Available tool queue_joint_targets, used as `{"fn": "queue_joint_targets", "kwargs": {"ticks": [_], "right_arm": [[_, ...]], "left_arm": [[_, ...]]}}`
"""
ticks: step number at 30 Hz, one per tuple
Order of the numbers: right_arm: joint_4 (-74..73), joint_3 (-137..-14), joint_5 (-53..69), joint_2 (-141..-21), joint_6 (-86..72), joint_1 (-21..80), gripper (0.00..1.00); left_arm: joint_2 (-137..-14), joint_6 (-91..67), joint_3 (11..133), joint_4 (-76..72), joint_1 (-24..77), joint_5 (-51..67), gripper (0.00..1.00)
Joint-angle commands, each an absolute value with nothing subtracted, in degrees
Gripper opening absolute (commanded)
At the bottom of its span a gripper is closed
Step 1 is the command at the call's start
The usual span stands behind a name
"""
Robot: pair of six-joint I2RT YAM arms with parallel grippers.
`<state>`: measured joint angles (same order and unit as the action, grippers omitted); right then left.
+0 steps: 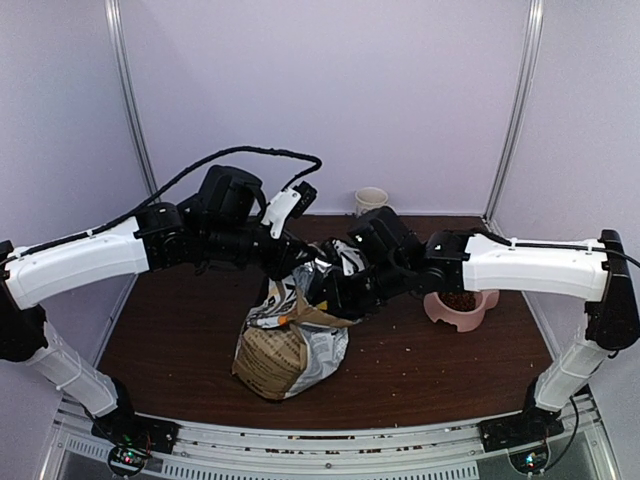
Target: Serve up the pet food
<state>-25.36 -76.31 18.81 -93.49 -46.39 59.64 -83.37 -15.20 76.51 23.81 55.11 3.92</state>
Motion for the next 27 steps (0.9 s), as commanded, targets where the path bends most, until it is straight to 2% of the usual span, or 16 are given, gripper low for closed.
{"fn": "queue_joint_targets", "kwargs": {"ticks": [1, 15, 22, 27], "right_arm": [[-14.94, -71.42, 33.14, -91.02, -53.34, 59.38, 0.19], [-6.55, -67.98, 39.43, -78.20, -61.55, 56.33, 0.19], [1.27, -60.19, 40.34, -70.63, -68.73, 54.03, 0.19], [11.97, -51.77, 40.17, -65.56, -76.09, 50.71, 0.19]], "left_arm": [[-83.18, -16.09, 76.71, 18.59, 55.37, 4.41, 0.00], [-79.56, -16.69, 76.99, 20.65, 55.28, 0.77, 0.00], [-76.87, -16.96, 76.61, 21.52, 55.28, -1.02, 0.00], [-75.32, -17.29, 75.79, 21.69, 55.28, -2.05, 0.00]]}}
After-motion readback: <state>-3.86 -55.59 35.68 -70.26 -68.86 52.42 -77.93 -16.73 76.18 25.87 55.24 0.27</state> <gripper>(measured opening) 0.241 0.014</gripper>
